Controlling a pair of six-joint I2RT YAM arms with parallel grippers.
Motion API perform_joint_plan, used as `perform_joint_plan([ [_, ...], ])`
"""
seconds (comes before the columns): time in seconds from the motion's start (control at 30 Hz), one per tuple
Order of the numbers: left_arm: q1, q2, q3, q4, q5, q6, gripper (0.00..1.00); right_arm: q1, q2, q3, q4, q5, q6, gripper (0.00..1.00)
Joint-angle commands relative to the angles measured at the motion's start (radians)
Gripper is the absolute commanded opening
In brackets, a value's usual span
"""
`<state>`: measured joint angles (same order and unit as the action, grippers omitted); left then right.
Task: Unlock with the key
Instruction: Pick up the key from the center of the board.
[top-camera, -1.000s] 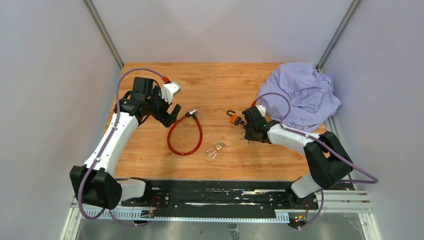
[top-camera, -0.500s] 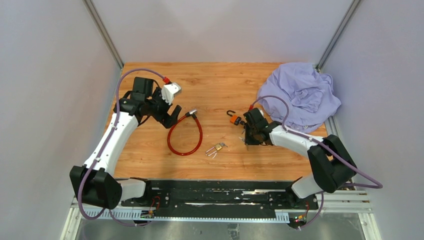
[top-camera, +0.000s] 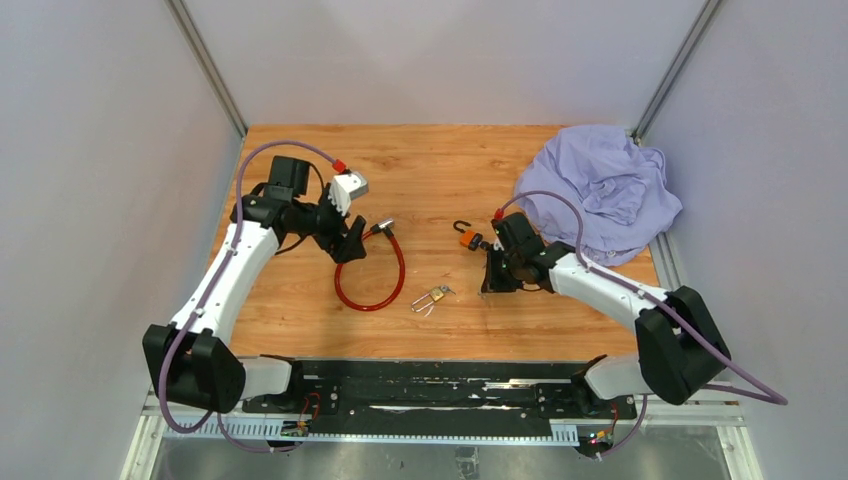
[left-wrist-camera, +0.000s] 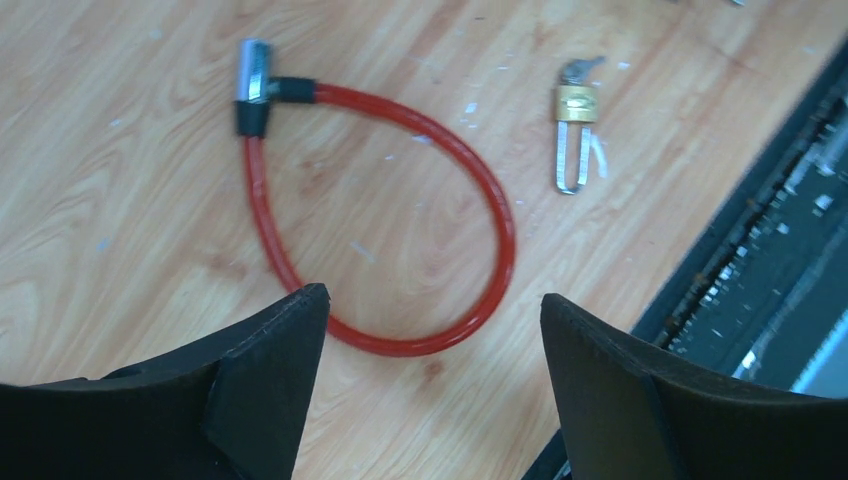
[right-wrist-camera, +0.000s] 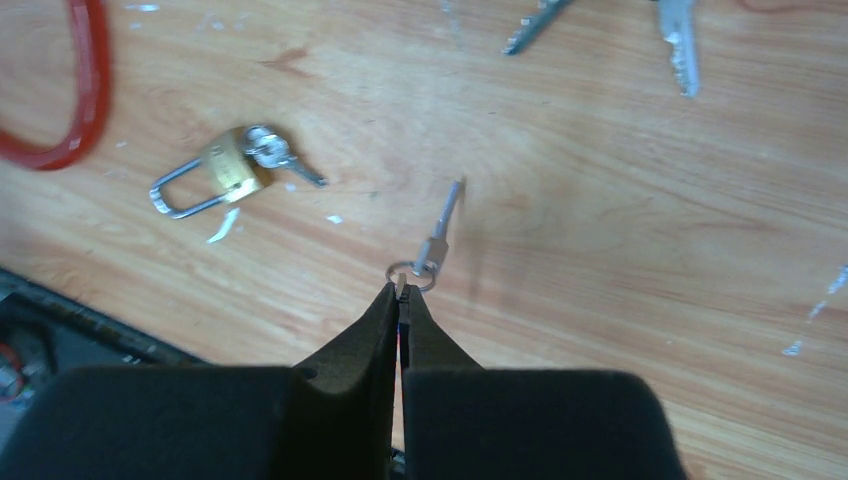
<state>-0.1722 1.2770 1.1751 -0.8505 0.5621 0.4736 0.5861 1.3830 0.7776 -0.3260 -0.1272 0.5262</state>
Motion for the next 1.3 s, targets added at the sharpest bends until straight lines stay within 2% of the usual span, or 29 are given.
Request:
perform_joint_plan([
  [0.0,0.003,-0.001,-0.060,-0.032,0.290,0.083,0.82,0.023,-0.055,0.099,-0.066,-0.131,-0.001,0.01],
  [0.1,-0.019,0.009,-0.086,-0.033,0.408,0.103,0.79,0.056,-0.078,0.182,-0.107,-0.178,0.008,0.00],
  [0.37,-0.188,0.009,-0.099,-0.034,0.519,0.129,0.82,0.149,-0.096,0.385,-0.087,-0.345,0.089,0.01],
  [0.83,-0.200,-0.058,-0.109,-0.036,0.862,0.176,0.87,0.218,-0.093,0.460,0.149,-0.624,0.214,0.01],
  [1.07,-0.200,-0.072,-0.112,-0.035,0.861,0.174,0.81,0.228,-0.087,0.488,0.167,-0.662,0.232,0.01],
  [1.27,-0.200,-0.080,-0.106,-0.037,0.894,0.162,0.65,0.229,-0.081,0.484,0.171,-0.658,0.240,0.01],
])
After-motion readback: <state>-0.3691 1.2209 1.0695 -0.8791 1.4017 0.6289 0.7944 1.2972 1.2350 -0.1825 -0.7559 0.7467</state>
